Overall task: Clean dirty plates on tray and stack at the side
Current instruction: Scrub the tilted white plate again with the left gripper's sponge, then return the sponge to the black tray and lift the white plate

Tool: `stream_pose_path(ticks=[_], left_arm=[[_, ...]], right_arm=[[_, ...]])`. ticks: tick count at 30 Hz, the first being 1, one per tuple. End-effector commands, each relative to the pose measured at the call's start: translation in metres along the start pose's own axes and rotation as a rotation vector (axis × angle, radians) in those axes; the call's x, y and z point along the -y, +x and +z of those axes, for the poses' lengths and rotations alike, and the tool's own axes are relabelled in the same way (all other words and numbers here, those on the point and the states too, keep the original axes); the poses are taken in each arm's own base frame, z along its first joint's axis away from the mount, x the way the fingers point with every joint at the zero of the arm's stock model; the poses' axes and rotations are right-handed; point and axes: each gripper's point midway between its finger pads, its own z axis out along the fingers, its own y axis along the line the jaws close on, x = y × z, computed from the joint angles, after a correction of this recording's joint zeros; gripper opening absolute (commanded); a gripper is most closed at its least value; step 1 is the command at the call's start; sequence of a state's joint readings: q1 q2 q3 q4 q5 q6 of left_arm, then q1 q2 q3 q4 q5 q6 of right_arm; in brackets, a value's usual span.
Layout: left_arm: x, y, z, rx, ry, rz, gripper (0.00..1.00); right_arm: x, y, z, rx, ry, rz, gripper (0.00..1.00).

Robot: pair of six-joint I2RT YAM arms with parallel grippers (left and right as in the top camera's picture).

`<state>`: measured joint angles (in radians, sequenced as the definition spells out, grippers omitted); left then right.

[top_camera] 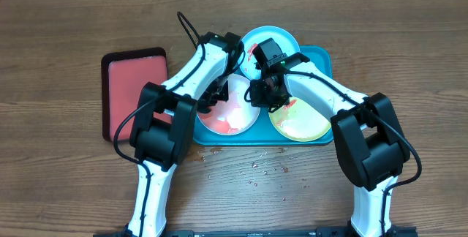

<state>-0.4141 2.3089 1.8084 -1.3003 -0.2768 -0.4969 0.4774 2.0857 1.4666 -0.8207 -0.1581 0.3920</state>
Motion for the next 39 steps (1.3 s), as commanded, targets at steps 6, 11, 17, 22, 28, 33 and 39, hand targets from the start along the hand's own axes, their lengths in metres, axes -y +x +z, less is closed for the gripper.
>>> stream_pose_path(ticks=[6,11,17,22,28,33,39], left_arm=[[-0.015,-0.046,-0.061,0.112,0.263,-0.150,0.04],[-0.051,-0.064,-0.120,0.249,0.419,-0.258,0.04],[-0.120,-0.064,-0.119,0.246,0.397,-0.398,0.04],[-0.144,-0.056,-0.086,0.171,0.369,-0.447,0.04],[-0.150,-0.047,-0.036,0.121,0.308,-0.460,0.04],[-0.168,-0.047,-0.002,0.125,0.255,-0.514,0.04],[-0.193,-0.047,0.011,0.129,0.220,-0.558,0.04]], right_arm=[[0.024,-0.010,-0.006,0.026,0.084,0.031,0.04],[0.012,-0.021,-0.028,0.060,0.066,-0.005,0.04],[-0.019,-0.036,-0.072,0.174,0.044,-0.145,0.04],[-0.026,-0.053,-0.118,0.370,0.225,-0.250,0.04],[-0.022,-0.065,-0.169,0.582,0.562,-0.333,0.04],[-0.031,-0.058,-0.182,0.612,0.710,-0.453,0.04],[-0.038,-0.054,-0.206,0.707,0.868,-0.465,0.04]])
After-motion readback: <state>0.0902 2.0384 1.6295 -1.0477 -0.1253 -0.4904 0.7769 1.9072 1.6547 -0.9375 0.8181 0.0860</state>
